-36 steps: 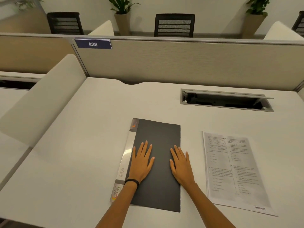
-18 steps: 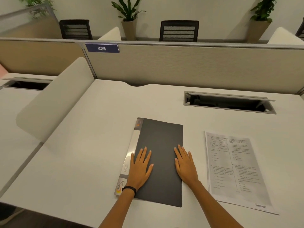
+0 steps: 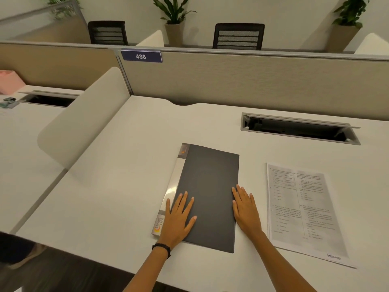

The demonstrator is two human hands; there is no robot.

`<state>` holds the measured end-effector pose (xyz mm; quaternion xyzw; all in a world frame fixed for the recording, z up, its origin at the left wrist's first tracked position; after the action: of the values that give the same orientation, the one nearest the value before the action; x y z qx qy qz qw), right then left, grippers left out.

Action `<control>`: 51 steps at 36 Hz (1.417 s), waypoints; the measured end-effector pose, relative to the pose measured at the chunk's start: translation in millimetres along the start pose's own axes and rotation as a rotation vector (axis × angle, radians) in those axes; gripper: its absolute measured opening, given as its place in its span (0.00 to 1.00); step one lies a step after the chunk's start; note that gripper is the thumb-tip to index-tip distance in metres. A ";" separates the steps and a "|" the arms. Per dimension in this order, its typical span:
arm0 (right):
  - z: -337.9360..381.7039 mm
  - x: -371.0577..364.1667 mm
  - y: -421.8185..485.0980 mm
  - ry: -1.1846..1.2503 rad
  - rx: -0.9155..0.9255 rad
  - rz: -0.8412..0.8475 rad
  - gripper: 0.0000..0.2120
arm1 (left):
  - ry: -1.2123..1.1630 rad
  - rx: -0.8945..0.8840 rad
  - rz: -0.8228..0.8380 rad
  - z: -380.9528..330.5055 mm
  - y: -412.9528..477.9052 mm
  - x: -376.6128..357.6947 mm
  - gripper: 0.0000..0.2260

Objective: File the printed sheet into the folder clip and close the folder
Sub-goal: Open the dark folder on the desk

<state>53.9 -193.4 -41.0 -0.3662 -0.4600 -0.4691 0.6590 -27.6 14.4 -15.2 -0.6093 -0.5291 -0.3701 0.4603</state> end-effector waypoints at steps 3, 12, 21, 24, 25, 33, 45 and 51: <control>-1.8 -0.9 -2.5 0.009 -0.001 0.003 0.24 | -0.011 -0.040 0.024 1.4 -5.9 -8.6 0.29; -4.3 -1.6 -8.4 0.058 -0.003 0.005 0.24 | 0.012 -0.249 0.093 -3.3 -18.9 -26.0 0.39; -5.6 -2.1 -11.3 0.109 -0.012 -0.001 0.25 | 0.008 -0.318 0.093 -11.1 -24.9 -16.3 0.42; -6.4 -3.5 -11.6 0.122 -0.018 0.001 0.24 | 0.103 -0.279 0.152 -12.3 -27.7 -12.7 0.41; -6.5 -3.7 -11.8 0.128 -0.020 0.003 0.24 | 0.137 -0.270 0.152 -12.1 -28.2 -12.1 0.41; -5.2 3.8 -13.8 0.183 -0.030 -0.031 0.23 | 0.171 -0.255 0.157 -8.3 -28.0 -17.3 0.39; -6.6 1.7 -15.1 0.204 -0.033 -0.005 0.23 | 0.083 -0.209 0.164 -4.8 -33.2 -18.2 0.29; -5.6 3.2 -16.1 0.213 -0.034 0.002 0.23 | -0.032 -0.196 0.085 -7.5 -38.5 -4.6 0.26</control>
<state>40.4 -204.1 -38.9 -0.3256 -0.3788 -0.5127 0.6983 -66.0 6.5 -10.8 -0.6792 -0.4713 -0.3902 0.4054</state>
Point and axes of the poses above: each hand's wrist, its own y-axis towards the middle knuckle, its own x-axis out of the back of the hand, z = x × y, the point moved 9 cm from there along y, towards the middle knuckle, and after that the axes turned 9 degrees about -y, right-handed, at the moved point
